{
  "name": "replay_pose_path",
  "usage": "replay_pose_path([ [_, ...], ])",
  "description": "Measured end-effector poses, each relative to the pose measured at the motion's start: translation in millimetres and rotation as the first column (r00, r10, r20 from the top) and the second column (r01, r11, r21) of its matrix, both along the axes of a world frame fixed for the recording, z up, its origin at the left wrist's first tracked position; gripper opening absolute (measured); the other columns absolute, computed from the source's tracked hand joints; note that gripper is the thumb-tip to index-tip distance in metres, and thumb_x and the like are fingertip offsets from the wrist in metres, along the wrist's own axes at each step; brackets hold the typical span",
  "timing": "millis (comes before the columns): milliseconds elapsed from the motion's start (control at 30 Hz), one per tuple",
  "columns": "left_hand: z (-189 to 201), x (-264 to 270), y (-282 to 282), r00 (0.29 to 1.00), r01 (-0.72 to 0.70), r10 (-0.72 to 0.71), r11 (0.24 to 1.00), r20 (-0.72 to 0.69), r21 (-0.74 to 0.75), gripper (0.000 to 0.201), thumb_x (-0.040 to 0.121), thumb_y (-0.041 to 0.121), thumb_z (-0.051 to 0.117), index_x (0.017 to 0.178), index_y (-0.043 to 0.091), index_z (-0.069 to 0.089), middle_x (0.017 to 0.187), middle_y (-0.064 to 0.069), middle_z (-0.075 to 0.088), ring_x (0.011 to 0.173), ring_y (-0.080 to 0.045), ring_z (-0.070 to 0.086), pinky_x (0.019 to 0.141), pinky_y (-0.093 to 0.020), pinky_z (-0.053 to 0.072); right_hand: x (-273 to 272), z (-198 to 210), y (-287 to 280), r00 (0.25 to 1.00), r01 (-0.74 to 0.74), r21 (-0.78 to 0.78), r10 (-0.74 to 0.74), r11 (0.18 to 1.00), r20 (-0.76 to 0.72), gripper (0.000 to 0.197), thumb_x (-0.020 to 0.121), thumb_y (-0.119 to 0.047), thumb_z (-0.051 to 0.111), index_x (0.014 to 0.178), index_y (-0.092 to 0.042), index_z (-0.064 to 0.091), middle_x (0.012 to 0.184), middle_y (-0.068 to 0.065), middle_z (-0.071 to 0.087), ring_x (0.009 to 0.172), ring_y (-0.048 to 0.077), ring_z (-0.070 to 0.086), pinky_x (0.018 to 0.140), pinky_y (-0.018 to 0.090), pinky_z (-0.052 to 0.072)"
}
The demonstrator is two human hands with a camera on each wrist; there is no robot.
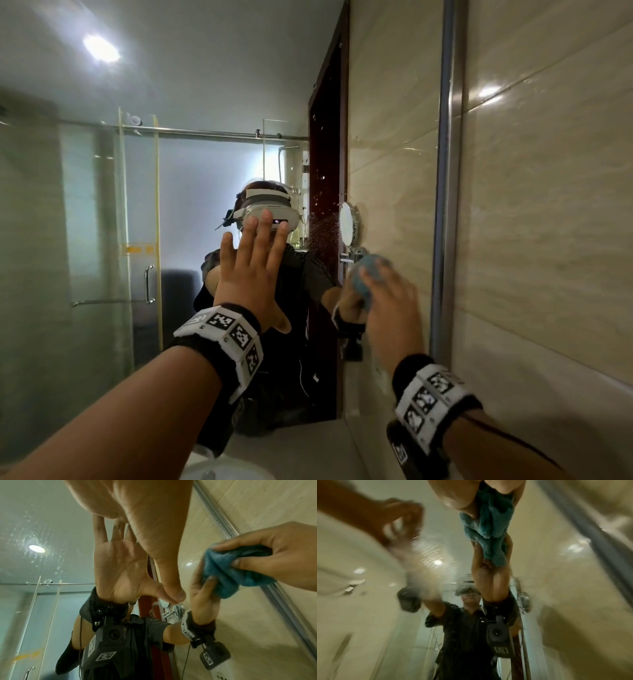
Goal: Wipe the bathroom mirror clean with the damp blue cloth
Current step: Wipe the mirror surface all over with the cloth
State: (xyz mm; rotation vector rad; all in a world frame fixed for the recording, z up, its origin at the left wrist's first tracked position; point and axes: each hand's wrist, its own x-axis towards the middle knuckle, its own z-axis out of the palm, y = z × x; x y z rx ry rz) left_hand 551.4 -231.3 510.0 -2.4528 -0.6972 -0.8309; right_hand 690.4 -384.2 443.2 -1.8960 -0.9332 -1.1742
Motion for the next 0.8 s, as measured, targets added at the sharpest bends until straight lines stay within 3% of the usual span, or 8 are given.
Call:
replay_pose_path([
  [67, 0.7, -4.3, -3.6, 1.0, -0.013, 0.013, 1.0, -0.016, -0.001, 0.152, 0.053, 0.08, 0.065, 0.123, 0.012, -0.052, 0.13, -0.014, -0.057, 0.135, -0.034, -0.034, 0.109, -0.054, -0.016, -16.3, -0.4, 16.7, 0.986, -0.071, -0.165, 0.094, 0.984, 0.135, 0.062, 0.078, 0.006, 0.049, 0.134, -0.02, 0.049, 0.143, 0.003, 0.043, 0.13, 0.032, 0.039, 0.113, 0.032, 0.019],
  [167, 10.4, -15.1, -8.4, 0.998, -0.025, 0.028, 0.999, -0.058, 0.044, 0.136, 0.064, 0.078, 0.059, 0.138, 0.015, -0.037, 0.147, -0.012, -0.038, 0.141, -0.032, -0.023, 0.115, -0.05, -0.003, -39.2, 57.9, 31.1, 0.964, -0.15, -0.208, 0.19, 0.967, 0.186, 0.059, 0.078, 0.011, 0.058, 0.129, -0.017, 0.054, 0.14, 0.003, 0.047, 0.127, 0.03, 0.041, 0.109, 0.032, 0.022],
  [300, 38.3, -33.6, -5.3, 0.999, -0.035, 0.035, 0.992, 0.005, 0.12, 0.118, 0.073, 0.077, 0.048, 0.146, 0.015, -0.021, 0.155, -0.009, -0.021, 0.144, -0.029, -0.012, 0.115, -0.049, -0.002, -31.7, 126.1, 48.2, 0.974, -0.207, -0.083, 0.214, 0.975, 0.078, 0.056, 0.078, 0.007, 0.05, 0.126, -0.021, 0.053, 0.133, 0.0, 0.052, 0.118, 0.023, 0.049, 0.105, 0.038, 0.038],
  [400, 56.1, -36.3, 8.2, 0.993, -0.072, 0.068, 0.997, 0.098, 0.042, 0.128, 0.069, 0.079, 0.051, 0.142, 0.011, -0.03, 0.15, -0.012, -0.033, 0.14, -0.03, -0.026, 0.112, -0.053, -0.009, -41.5, 101.0, 58.0, 0.97, -0.168, -0.204, 0.198, 0.964, 0.139, 0.057, 0.076, 0.007, 0.056, 0.125, -0.022, 0.053, 0.134, -0.002, 0.051, 0.119, 0.024, 0.048, 0.107, 0.035, 0.032],
  [500, 64.0, -30.2, 17.4, 0.998, -0.041, 0.041, 0.999, 0.057, 0.005, 0.137, 0.065, 0.076, 0.059, 0.138, 0.011, -0.036, 0.146, -0.013, -0.039, 0.138, -0.03, -0.03, 0.115, -0.053, -0.004, -49.1, 74.9, 53.1, 0.936, -0.116, -0.438, 0.246, 0.892, 0.253, 0.063, 0.072, 0.008, 0.064, 0.127, -0.022, 0.054, 0.14, 0.0, 0.046, 0.122, 0.032, 0.045, 0.097, 0.045, 0.044],
  [567, 64.3, -27.1, 20.7, 0.999, -0.023, 0.023, 1.0, 0.047, -0.013, 0.14, 0.063, 0.074, 0.064, 0.136, 0.012, -0.039, 0.145, -0.013, -0.042, 0.137, -0.03, -0.032, 0.116, -0.051, -0.004, -53.5, 97.3, 49.6, 0.93, -0.118, -0.403, 0.243, 0.908, 0.275, 0.059, 0.073, 0.008, 0.065, 0.124, -0.021, 0.058, 0.14, 0.001, 0.047, 0.12, 0.032, 0.047, 0.098, 0.043, 0.044],
  [700, 63.2, -26.0, 23.1, 0.999, -0.01, 0.011, 1.0, 0.05, -0.025, 0.144, 0.058, 0.075, 0.067, 0.136, 0.014, -0.039, 0.145, -0.011, -0.042, 0.137, -0.029, -0.033, 0.116, -0.051, -0.003, -57.8, 157.1, 54.5, 0.966, -0.155, -0.143, 0.18, 0.977, 0.185, 0.044, 0.088, 0.002, 0.051, 0.126, -0.017, 0.055, 0.143, 0.0, 0.041, 0.128, 0.021, 0.038, 0.108, 0.027, 0.023],
  [800, 63.8, -25.5, 24.2, 0.999, -0.013, 0.014, 1.0, 0.048, -0.017, 0.143, 0.059, 0.076, 0.065, 0.133, 0.014, -0.042, 0.144, -0.012, -0.043, 0.136, -0.029, -0.034, 0.116, -0.051, -0.003, -61.4, 141.9, 61.7, 0.968, -0.122, -0.162, 0.154, 0.979, 0.2, 0.048, 0.084, 0.0, 0.057, 0.127, -0.022, 0.053, 0.145, -0.002, 0.039, 0.128, 0.024, 0.038, 0.107, 0.03, 0.026],
])
